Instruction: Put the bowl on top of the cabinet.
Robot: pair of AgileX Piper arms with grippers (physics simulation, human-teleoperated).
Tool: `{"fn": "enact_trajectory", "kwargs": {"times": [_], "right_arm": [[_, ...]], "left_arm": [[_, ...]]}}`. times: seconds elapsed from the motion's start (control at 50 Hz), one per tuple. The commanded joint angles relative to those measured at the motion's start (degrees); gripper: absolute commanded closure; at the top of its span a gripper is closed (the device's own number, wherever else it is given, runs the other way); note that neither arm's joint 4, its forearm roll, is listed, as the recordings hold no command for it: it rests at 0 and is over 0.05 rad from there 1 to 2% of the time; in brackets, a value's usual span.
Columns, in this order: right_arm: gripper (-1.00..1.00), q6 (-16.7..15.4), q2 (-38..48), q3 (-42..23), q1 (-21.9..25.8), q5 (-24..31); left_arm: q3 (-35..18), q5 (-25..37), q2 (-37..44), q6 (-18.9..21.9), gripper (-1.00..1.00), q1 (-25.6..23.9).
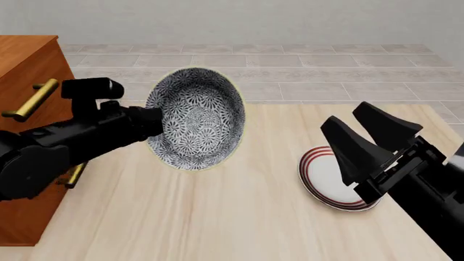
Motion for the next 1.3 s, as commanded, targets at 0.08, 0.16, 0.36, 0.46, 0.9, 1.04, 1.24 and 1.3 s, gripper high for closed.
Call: {"fn": "enact_trajectory", "kwargs": {"times": [0.08, 0.16, 0.36, 0.46, 0.9, 1.04, 1.24, 1.3], "right_arm": [[-1.00, 1.44, -0.45, 0.36, -0.45, -0.41], [-1.00, 1.66, -0.40, 0.41, -0.54, -0.59], [-1.00, 1.66, -0.21, 0.50, -0.43, -0.83], [-1.00, 1.80, 0.14, 0.45, -0.30, -0.97], [-1.00, 1.93, 1.28, 0.11, -0.32, -1.52], [-1.00, 1.90, 0.95, 0.37, -0.27, -1.29], [-1.00, 1.86, 0.87, 0.56, -0.32, -1.16], [-1.00, 1.72, 0.79, 0.58, -0.21, -1.10]], "left_arm": [[-5.21, 11.17, -3.19, 3.28, 1.00, 5.77], [-6.20, 12.61, -2.58, 0.00, 1.00, 5.20], [-10.58, 16.17, -3.10, 5.05, 1.00, 5.95], [-13.00, 18.60, -5.02, 8.49, 1.00, 8.51], [-25.47, 28.85, -0.87, 2.69, 1.00, 11.52], [-29.44, 30.84, -0.47, 2.59, 1.00, 12.75], [-30.20, 31.43, -0.74, 1.35, 1.00, 14.49], [-30.52, 31.78, -1.01, 0.72, 1.00, 15.54]]}}
